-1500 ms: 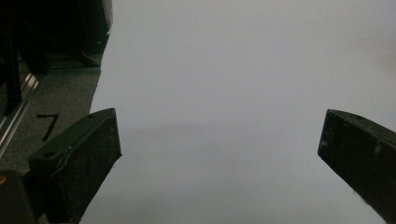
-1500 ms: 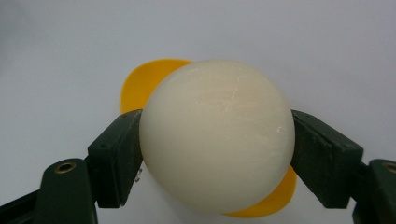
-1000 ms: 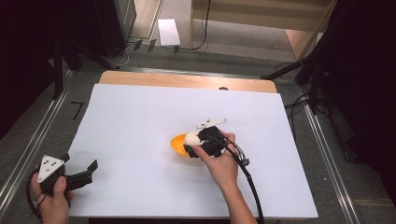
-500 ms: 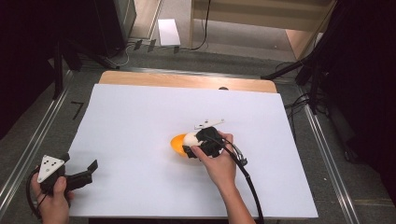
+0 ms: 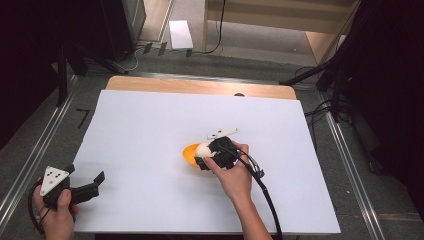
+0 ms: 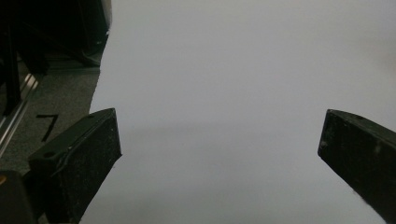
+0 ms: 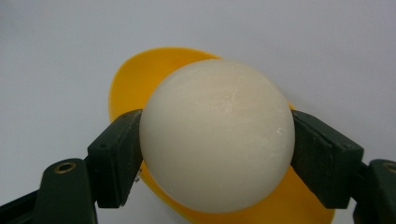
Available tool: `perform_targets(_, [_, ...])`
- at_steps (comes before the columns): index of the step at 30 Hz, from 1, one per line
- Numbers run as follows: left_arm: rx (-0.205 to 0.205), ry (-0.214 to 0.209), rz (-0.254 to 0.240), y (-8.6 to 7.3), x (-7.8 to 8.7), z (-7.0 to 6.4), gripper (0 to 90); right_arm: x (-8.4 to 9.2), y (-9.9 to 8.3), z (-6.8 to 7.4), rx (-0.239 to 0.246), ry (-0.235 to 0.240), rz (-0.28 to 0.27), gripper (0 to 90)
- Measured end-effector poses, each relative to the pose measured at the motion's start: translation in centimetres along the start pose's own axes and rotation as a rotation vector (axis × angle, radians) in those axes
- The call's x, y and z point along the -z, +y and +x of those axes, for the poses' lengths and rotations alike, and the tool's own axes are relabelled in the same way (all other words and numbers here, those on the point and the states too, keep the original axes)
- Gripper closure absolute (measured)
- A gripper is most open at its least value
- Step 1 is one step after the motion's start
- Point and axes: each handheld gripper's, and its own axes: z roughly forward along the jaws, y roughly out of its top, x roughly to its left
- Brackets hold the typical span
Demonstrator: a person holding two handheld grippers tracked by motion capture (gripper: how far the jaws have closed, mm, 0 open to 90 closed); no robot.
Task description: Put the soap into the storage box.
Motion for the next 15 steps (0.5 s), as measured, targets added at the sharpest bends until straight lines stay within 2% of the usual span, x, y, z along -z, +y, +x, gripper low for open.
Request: perform_targets(15, [-0.001,0.000,0.002,0.01,0.00,0.01,0.0,0.21,-0.09,-0.08,-0.006,0.021,-0.002,22.2])
